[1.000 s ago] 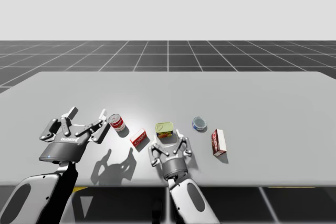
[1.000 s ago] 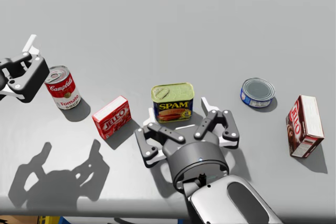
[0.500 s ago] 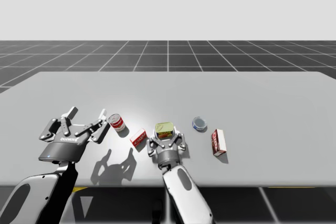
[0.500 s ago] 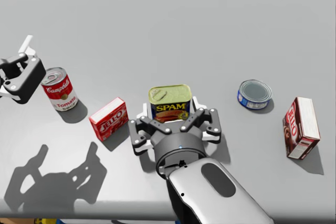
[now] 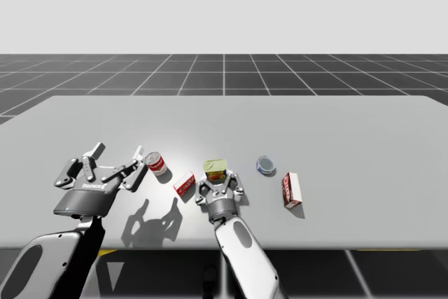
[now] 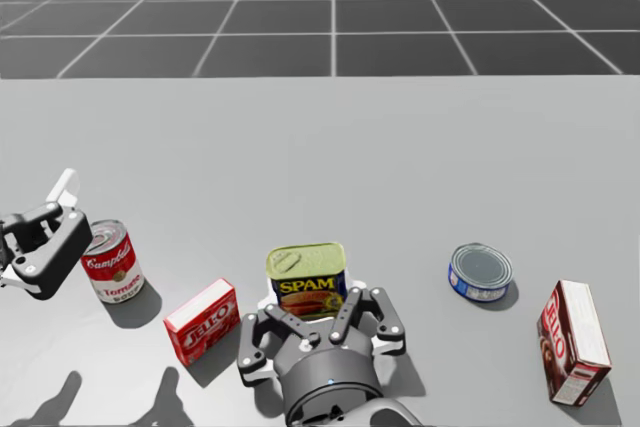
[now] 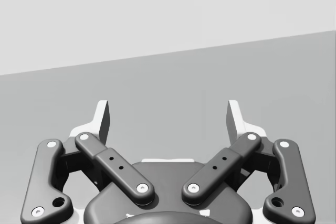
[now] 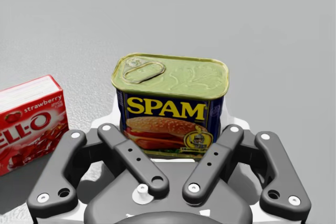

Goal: Lift the meat can off the table.

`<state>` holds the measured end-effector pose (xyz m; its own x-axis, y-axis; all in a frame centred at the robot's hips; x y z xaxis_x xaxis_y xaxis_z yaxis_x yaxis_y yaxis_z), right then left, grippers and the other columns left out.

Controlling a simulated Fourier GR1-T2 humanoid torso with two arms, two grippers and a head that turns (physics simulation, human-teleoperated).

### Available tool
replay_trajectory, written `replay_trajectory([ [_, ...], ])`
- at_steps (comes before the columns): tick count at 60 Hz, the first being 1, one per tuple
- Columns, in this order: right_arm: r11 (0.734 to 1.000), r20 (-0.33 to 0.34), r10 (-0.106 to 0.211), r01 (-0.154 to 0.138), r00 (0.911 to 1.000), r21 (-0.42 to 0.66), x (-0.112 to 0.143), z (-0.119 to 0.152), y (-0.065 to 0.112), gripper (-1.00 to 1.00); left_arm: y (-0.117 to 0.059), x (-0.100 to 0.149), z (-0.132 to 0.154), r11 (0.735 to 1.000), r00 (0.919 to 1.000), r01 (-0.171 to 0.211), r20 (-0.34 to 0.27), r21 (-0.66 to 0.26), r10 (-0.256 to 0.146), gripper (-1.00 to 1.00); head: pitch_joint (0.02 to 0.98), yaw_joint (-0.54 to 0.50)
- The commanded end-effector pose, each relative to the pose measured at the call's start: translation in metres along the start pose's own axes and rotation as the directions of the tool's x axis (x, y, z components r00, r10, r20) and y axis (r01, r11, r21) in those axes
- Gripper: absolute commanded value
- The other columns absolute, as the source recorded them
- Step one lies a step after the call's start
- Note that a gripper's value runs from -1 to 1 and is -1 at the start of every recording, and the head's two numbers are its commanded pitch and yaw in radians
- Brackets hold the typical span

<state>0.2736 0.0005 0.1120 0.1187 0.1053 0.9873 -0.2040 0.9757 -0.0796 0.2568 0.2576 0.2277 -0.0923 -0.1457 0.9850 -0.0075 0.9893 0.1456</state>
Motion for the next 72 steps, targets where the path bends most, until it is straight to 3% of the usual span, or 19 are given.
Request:
replay_trajectory([
  [1,0.996,-0.035,-0.004,0.001,0.9994,-0.086,-0.009,-0.001,-0.006,1.0,-0.001,-0.001,0.0,1.0,1.0,0.004,-0.003,-0.003,-0.004,-1.0,0.567,0.03],
  [11,0.997,-0.033,-0.006,0.003,0.9994,-0.083,-0.009,0.0,-0.006,1.0,-0.002,-0.002,0.001,1.0,1.0,0.007,-0.005,-0.003,-0.007,-1.0,0.473,0.02],
  [26,0.996,-0.009,-0.021,0.02,0.9997,-0.083,-0.007,0.001,-0.008,1.0,-0.001,-0.002,0.001,1.0,1.0,0.008,-0.005,0.005,-0.008,-1.0,0.448,0.02],
  [32,0.997,0.022,-0.029,0.03,0.9993,-0.076,-0.001,0.005,-0.007,1.0,-0.001,-0.002,0.0,1.0,1.0,0.008,-0.005,0.007,-0.008,-1.0,0.455,0.02],
  [38,0.997,0.086,-0.01,0.016,0.9963,-0.076,0.008,0.011,-0.006,1.0,0.0,-0.002,0.0,1.0,1.0,0.007,-0.005,0.009,-0.007,-1.0,0.454,0.02],
  [50,0.997,0.19,-0.012,0.026,0.9818,-0.07,0.042,0.026,-0.004,1.0,0.001,-0.002,-0.001,1.0,1.0,0.007,-0.005,0.014,-0.007,-1.0,0.449,0.01],
  [54,0.997,0.231,-0.003,0.021,0.973,-0.074,0.055,0.031,-0.005,1.0,0.001,-0.002,-0.001,1.0,1.0,0.006,-0.005,0.014,-0.006,-1.0,0.449,0.01],
  [70,0.996,0.363,0.02,0.014,0.9317,-0.093,0.107,0.043,-0.016,1.0,0.003,-0.002,-0.002,1.0,1.0,0.004,-0.004,0.018,-0.004,-1.0,0.447,0.01],
  [72,0.995,0.39,0.035,0.005,0.9202,-0.102,0.115,0.045,-0.019,1.0,0.003,-0.002,-0.002,1.0,1.0,0.004,-0.004,0.019,-0.003,-1.0,0.447,0.01],
])
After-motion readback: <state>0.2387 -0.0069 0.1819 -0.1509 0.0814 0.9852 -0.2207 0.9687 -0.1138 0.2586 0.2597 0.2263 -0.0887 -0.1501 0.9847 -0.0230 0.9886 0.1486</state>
